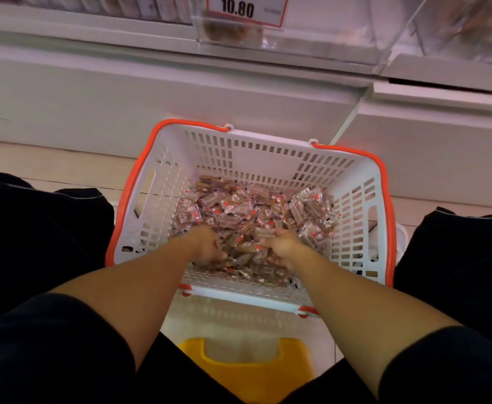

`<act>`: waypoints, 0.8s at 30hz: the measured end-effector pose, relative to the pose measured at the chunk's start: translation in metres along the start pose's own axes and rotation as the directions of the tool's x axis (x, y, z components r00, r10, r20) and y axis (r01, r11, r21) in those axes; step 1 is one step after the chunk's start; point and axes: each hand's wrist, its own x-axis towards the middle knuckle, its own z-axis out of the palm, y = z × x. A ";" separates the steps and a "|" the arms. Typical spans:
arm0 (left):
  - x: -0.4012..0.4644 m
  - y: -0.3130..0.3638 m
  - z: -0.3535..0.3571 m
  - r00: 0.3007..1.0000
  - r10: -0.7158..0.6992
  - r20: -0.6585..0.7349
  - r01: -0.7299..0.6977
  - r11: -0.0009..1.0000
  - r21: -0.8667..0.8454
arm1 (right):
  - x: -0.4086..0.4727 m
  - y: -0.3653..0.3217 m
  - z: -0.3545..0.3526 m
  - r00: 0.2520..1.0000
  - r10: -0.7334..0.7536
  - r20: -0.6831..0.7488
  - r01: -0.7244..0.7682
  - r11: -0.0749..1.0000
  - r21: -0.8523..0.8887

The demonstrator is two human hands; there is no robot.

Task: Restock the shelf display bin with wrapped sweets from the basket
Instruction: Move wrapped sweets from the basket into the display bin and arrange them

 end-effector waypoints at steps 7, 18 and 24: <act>-0.009 0.020 -0.045 0.946 -0.025 -0.322 -0.063 0.963 -0.262 | -0.013 -0.020 -0.010 1.000 -0.026 0.010 0.021 0.927 0.374; -0.020 0.029 -0.044 0.988 -0.153 0.008 -0.019 -0.176 -0.984 | -0.066 -0.071 -0.027 0.946 -0.273 0.175 0.066 0.692 0.719; -0.035 0.063 -0.058 1.000 0.020 0.009 0.017 -0.396 -0.918 | -0.079 -0.067 -0.008 0.952 -0.278 0.125 0.132 0.747 0.652</act>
